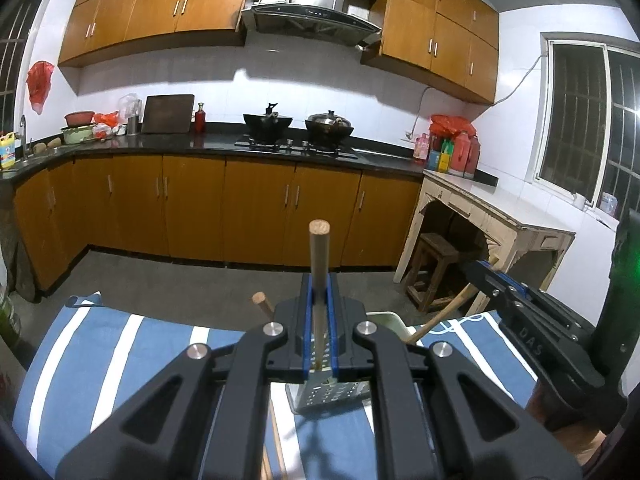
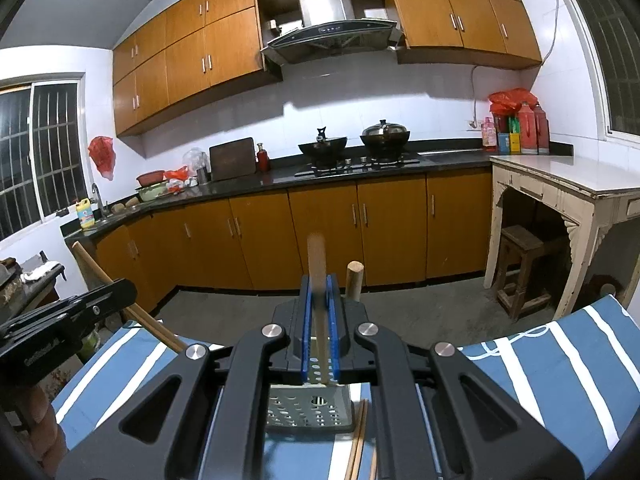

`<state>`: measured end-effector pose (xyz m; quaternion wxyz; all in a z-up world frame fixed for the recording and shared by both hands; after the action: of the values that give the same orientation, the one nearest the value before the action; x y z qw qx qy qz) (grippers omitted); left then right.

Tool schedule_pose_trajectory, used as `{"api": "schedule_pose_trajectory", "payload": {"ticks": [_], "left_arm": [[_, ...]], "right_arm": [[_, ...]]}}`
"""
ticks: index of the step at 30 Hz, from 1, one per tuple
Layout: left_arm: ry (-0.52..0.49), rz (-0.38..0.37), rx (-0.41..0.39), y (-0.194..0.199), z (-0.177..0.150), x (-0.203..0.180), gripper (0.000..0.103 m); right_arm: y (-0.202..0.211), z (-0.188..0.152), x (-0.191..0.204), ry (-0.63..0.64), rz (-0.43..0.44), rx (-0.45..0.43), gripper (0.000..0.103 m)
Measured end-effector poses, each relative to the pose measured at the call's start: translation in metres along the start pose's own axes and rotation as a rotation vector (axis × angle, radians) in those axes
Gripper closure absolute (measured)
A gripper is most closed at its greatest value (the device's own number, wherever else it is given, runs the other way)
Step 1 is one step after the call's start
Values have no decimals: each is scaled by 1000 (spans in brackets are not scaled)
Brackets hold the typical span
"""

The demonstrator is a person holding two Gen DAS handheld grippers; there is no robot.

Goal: Organize utensils
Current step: 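Carry the chopstick upright and insert it into the green holder, then open both tools and move them back over the loose chopsticks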

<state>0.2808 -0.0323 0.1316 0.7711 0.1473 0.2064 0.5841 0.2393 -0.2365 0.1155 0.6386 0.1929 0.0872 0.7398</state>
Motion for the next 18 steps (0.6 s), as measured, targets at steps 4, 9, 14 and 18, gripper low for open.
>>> {"api": "schedule_pose_trajectory", "payload": {"ticks": [4,9,14,18], "left_arm": [[8,1,-16,11,2,1,91],[18,-2,-66,39,3,4,80],[31,7,-91,70,-11,15,79],[25,40,-69,83,-43,25,73]], "right_arm": [[13,4,-1,-6,7,-18,94],[43,2,-5,-4,13,-45,94],[67,-20,-16,-18,16,-24,94],[63,-60,-32,-35,-21,65,94]]}}
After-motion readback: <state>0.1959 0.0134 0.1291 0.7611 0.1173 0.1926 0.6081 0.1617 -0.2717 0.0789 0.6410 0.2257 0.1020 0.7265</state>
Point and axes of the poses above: each gripper's, at about its wrist camera, not at the fingertips, and y roughly against the way its jaws point, x to its left, z to its top, the point moved 1 cm from there along -y, roughly the way its jaws point, and after that the axes turned 5 degrees about x, right-handed, at the moved point
